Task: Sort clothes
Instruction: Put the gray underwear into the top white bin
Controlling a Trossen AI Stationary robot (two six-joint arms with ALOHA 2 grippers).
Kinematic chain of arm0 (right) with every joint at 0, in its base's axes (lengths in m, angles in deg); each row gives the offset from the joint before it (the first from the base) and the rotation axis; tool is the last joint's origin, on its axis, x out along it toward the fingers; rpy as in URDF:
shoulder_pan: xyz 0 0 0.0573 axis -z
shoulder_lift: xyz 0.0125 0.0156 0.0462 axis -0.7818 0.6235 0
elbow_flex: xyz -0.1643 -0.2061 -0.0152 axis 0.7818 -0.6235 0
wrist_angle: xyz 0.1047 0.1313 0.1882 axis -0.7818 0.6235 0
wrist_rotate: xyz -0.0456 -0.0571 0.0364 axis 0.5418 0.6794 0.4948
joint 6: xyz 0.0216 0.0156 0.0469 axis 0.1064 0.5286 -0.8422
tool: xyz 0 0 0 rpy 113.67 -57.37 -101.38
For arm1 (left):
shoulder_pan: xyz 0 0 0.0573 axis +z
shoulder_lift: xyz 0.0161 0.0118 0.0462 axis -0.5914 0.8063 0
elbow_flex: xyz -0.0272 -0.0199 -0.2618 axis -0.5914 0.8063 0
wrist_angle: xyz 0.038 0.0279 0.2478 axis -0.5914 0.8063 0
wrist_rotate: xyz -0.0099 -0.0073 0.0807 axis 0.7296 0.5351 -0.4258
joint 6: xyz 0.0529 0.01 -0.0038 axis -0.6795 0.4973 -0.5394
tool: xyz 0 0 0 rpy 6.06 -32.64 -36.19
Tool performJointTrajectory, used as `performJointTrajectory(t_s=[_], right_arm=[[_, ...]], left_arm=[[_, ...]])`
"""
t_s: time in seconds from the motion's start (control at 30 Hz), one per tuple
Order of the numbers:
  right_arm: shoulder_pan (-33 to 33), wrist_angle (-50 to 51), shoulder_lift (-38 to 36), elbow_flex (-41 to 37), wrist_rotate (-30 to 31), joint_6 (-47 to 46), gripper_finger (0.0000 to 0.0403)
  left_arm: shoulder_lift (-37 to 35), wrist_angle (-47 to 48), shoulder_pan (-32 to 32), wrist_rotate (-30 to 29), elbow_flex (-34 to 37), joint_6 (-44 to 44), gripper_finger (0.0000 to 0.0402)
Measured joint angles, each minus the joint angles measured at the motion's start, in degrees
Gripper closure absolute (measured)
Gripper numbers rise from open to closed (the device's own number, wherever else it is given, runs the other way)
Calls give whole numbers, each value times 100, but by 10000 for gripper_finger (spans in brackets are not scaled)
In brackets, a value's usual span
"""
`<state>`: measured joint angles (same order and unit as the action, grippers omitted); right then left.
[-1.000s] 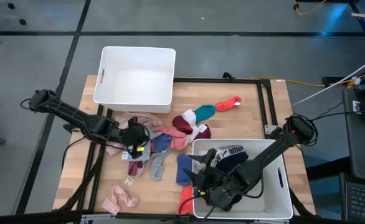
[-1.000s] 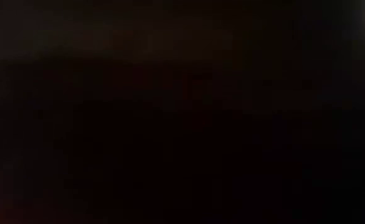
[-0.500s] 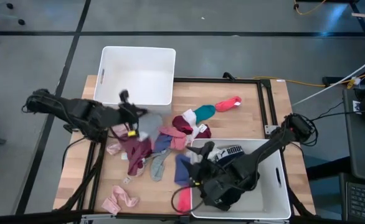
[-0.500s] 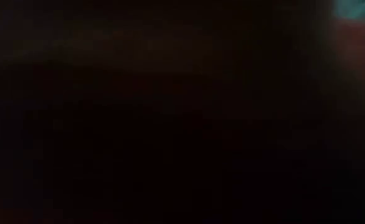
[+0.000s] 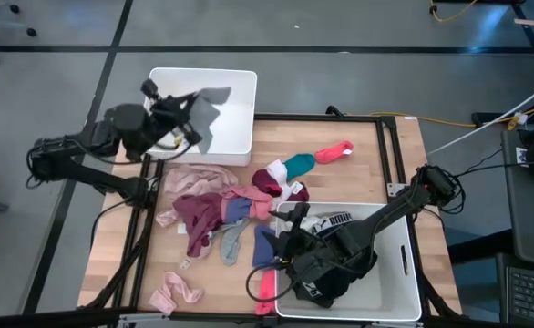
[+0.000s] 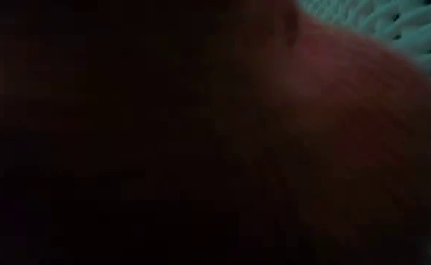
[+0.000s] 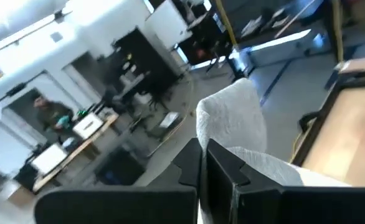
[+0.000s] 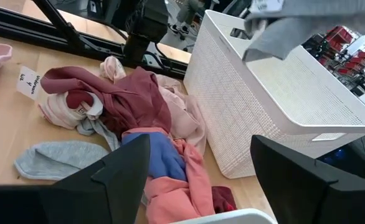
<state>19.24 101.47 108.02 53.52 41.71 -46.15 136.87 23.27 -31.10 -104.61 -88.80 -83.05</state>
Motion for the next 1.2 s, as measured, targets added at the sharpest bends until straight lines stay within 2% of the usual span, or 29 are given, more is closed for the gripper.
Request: performJointTrajectory(t_s=[0.17,0.3,0.6,0.73,0.83,0.97,1.07,1.2], right_arm=[[0,13,0,0,-4,-87,123],[-2,15,0,0,-4,-93,123],[-4,15,0,0,-8,-103,123],[-4,15,0,0,-10,-103,123],[-4,13,0,0,-10,-103,123],[-4,13,0,0,-10,-103,123],[-4,11,0,0,-10,-103,123],[-4,11,2,0,-10,-103,123]], left_arm=[[148,617,1005,1153,2,660,399],[289,1042,1624,1756,322,1300,398],[292,-30,2634,2566,2215,2031,396],[292,-429,2733,2672,2738,2211,395],[292,-519,2736,2666,2873,2235,392],[292,-597,2731,2666,2872,2350,363],[292,-472,2731,2665,2790,2474,322],[269,75,2667,2680,2319,2519,263]])
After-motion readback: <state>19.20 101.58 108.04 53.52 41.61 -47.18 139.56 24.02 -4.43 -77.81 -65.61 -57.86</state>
